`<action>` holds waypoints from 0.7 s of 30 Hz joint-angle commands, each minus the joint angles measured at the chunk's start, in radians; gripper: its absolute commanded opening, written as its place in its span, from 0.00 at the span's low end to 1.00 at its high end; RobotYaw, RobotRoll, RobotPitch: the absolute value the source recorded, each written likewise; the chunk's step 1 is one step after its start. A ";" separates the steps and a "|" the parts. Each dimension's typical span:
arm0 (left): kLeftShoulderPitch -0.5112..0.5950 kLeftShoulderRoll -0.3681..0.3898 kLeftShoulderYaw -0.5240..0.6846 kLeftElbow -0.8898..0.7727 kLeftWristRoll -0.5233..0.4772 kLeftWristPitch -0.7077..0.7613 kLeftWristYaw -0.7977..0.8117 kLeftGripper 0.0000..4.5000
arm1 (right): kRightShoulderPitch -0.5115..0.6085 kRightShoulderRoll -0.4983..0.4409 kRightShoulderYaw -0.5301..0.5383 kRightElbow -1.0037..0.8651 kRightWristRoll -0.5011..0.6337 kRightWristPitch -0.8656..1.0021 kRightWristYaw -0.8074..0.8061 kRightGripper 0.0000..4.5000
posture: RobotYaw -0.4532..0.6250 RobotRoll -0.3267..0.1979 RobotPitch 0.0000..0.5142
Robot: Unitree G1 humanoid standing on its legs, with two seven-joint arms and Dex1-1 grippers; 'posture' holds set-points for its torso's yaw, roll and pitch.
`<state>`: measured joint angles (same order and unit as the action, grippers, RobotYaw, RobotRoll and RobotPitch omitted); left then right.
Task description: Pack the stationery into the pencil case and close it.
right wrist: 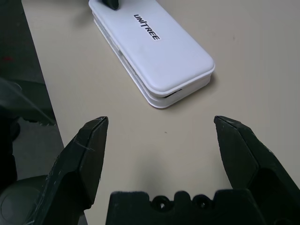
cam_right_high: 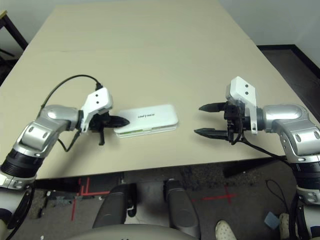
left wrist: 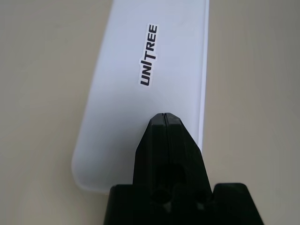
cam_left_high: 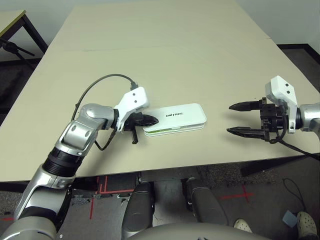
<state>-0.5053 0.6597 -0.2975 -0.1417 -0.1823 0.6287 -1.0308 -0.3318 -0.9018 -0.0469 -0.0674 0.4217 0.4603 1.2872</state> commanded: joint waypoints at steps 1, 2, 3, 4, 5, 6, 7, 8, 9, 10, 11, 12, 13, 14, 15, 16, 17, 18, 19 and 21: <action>0.001 0.000 -0.057 0.023 0.055 0.004 0.020 0.01 | 0.014 -0.003 0.013 -0.008 -0.002 0.003 -0.004 1.00 | 0.34 0.62 0.28; 0.000 0.000 -0.063 0.028 0.063 0.005 0.024 0.01 | 0.017 -0.003 0.012 -0.011 -0.001 0.004 -0.005 1.00 | 0.34 0.62 0.28; -0.002 0.001 -0.067 0.033 0.070 0.005 0.026 0.01 | 0.020 -0.003 0.011 -0.014 0.000 0.005 -0.007 1.00 | 0.34 0.62 0.29; -0.003 0.005 -0.076 0.038 0.082 0.003 0.029 0.01 | 0.023 -0.003 0.009 -0.017 0.001 0.007 -0.009 1.00 | 0.33 0.62 0.29; -0.002 0.010 -0.084 0.041 0.092 -0.003 0.027 0.01 | 0.026 -0.003 0.008 -0.020 0.002 0.008 -0.011 1.00 | 0.33 0.62 0.29; 0.001 0.013 -0.090 0.040 0.096 0.001 0.024 0.01 | 0.028 -0.003 0.006 -0.022 0.002 0.009 -0.014 1.00 | 0.33 0.62 0.29; 0.004 0.016 -0.098 0.035 0.101 0.008 0.021 0.01 | 0.031 -0.003 0.004 -0.024 0.003 0.010 -0.017 1.00 | 0.33 0.62 0.29; 0.008 0.022 -0.108 0.030 0.107 0.006 0.014 0.01 | 0.033 -0.003 0.004 -0.025 0.003 0.011 -0.020 1.00 | 0.33 0.62 0.29; 0.012 0.030 -0.118 0.025 0.112 0.003 0.005 0.01 | 0.036 -0.003 0.003 -0.028 0.004 0.011 -0.022 1.00 | 0.33 0.62 0.29; 0.015 0.033 -0.122 0.020 0.110 0.011 0.001 0.01 | 0.038 -0.003 0.003 -0.029 0.004 0.011 -0.024 1.00 | 0.33 0.62 0.30; 0.017 0.035 -0.125 0.017 0.108 0.021 0.003 0.01 | 0.039 -0.002 0.003 -0.031 0.005 0.012 -0.027 1.00 | 0.33 0.62 0.30; 0.018 0.038 -0.130 0.014 0.109 0.020 0.000 0.01 | 0.041 -0.001 0.003 -0.032 0.005 0.012 -0.029 1.00 | 0.33 0.62 0.30; 0.020 0.038 -0.130 0.012 0.107 0.018 0.002 0.01 | 0.043 0.000 0.003 -0.034 0.006 0.012 -0.031 1.00 | 0.33 0.62 0.30; 0.022 0.032 -0.121 0.009 0.100 0.015 0.008 0.01 | 0.045 0.003 0.004 -0.034 0.006 0.010 -0.034 1.00 | 0.33 0.62 0.30; 0.023 0.023 -0.101 0.003 0.084 0.007 0.015 0.01 | 0.046 0.006 0.005 -0.036 0.006 0.009 -0.038 1.00 | 0.33 0.62 0.30; 0.025 0.010 -0.076 -0.003 0.066 -0.001 0.023 0.01 | 0.047 0.009 0.007 -0.037 0.007 0.008 -0.041 1.00 | 0.33 0.62 0.30; 0.026 -0.002 -0.050 -0.010 0.048 -0.007 0.031 0.01 | 0.048 0.011 0.007 -0.037 0.007 0.007 -0.043 1.00 | 0.33 0.62 0.30; 0.028 -0.009 -0.020 -0.021 0.025 -0.009 0.031 0.01 | 0.047 0.015 0.009 -0.035 0.007 0.006 -0.046 1.00 | 0.34 0.62 0.30; 0.031 -0.014 0.005 -0.032 0.008 -0.012 0.030 0.01 | 0.046 0.019 0.010 -0.033 0.006 0.004 -0.048 1.00 | 0.34 0.62 0.30; 0.040 -0.026 0.063 -0.061 -0.034 -0.024 0.035 0.09 | 0.043 0.027 0.010 -0.025 0.005 -0.001 -0.050 1.00 | 0.34 0.62 0.29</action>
<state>-0.4758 0.6380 -0.2783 -0.1717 -0.1796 0.6098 -0.9987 -0.2947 -0.8831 -0.0470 -0.0811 0.4227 0.4654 1.2412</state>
